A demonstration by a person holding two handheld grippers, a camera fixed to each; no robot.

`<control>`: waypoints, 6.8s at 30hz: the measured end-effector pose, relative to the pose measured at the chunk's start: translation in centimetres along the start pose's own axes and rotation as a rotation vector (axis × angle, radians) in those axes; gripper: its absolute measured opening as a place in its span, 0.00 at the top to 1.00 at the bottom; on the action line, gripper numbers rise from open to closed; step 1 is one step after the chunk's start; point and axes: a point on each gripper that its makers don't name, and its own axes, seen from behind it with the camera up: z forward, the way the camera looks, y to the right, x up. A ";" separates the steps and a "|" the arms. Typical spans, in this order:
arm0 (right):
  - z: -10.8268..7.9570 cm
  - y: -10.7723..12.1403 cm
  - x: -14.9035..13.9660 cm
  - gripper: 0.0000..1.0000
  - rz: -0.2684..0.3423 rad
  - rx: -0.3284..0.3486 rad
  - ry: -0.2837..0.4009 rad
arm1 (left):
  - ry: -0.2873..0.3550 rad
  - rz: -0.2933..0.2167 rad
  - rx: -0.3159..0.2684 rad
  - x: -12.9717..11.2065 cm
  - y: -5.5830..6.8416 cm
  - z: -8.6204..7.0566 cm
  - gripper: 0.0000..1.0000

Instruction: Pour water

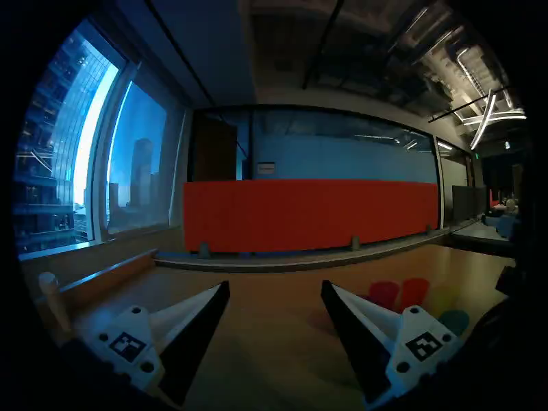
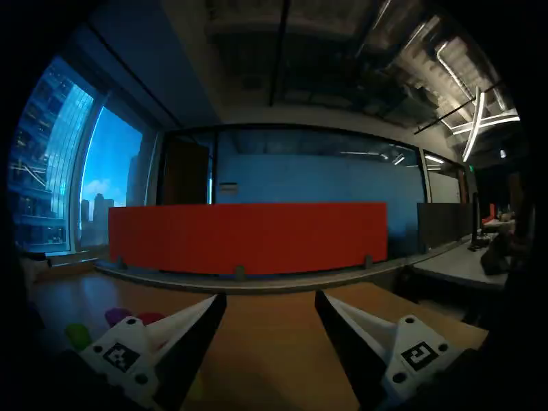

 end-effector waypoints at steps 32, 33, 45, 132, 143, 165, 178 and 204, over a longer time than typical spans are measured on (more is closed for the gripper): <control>-0.2 0.7 -1.1 0.00 -0.004 -0.035 -0.049 | -0.021 -0.029 0.068 -5.0 -1.3 0.0 0.01; -0.2 0.8 -1.1 0.00 -0.005 -0.037 -0.049 | -0.022 -0.030 0.068 -5.1 -1.3 0.0 0.01; -0.6 0.7 -0.5 0.00 -0.007 -0.036 -0.045 | -0.021 -0.021 0.062 -5.8 -1.3 0.1 0.01; 0.2 -0.7 -4.9 0.00 -0.062 0.051 -0.007 | -0.033 -0.013 0.055 -6.4 -1.4 0.0 0.01; 0.4 -0.9 -7.0 0.00 -0.029 0.060 -0.032 | -0.033 -0.013 0.055 -6.4 -1.5 0.0 0.01; 1.2 0.3 -9.2 0.00 -0.003 0.052 -0.085 | -0.033 -0.013 0.054 -6.4 -1.5 0.1 0.01; 0.7 -0.3 -9.2 0.00 -0.019 0.061 -0.077 | -0.033 -0.013 0.055 -6.4 -1.5 0.0 0.01; 0.5 -0.4 -9.2 0.00 -0.017 0.063 -0.079 | -0.033 -0.013 0.055 -6.4 -1.5 -0.1 0.01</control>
